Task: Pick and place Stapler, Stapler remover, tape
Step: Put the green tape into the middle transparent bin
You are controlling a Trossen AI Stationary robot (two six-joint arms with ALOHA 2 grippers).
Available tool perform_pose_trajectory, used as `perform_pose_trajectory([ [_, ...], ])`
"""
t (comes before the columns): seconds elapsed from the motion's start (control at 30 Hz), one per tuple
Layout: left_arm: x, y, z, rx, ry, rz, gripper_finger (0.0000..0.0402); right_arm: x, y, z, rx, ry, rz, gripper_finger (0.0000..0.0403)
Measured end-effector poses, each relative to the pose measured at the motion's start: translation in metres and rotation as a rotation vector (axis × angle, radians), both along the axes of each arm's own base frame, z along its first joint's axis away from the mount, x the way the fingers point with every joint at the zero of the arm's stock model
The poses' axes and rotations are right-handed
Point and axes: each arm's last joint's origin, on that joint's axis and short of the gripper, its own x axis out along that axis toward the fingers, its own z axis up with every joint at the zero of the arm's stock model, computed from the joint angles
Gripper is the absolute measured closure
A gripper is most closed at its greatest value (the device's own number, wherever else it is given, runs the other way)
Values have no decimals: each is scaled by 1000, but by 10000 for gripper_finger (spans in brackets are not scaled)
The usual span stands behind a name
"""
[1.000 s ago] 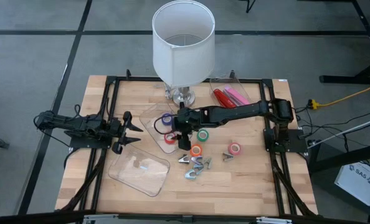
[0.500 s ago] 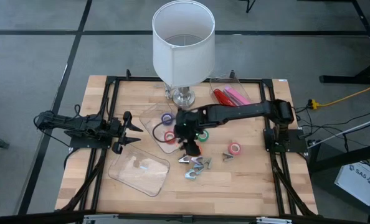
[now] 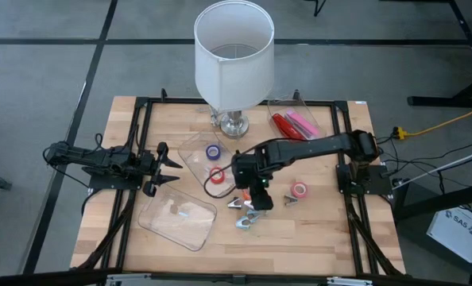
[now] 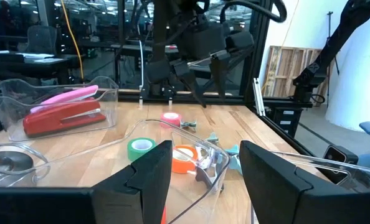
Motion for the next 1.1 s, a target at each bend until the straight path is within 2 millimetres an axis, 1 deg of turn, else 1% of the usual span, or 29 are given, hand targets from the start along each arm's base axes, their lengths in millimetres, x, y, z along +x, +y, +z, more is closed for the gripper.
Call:
perform_pose_trajectory([
  [0.13,0,0,0,0,0,0,217,-5,-1,-3,-53,49,-17,234],
  [0.23,0,0,0,0,0,0,217,-10,-4,-11,-128,104,-55,234],
  [0.6,0,0,0,0,0,0,217,-29,2,-65,-325,179,-118,234],
  [0.83,0,0,0,0,0,0,217,-36,-2,-84,-528,152,-170,234],
  [1.1,0,0,0,0,0,0,217,-30,-3,-100,-566,9,-145,234],
])
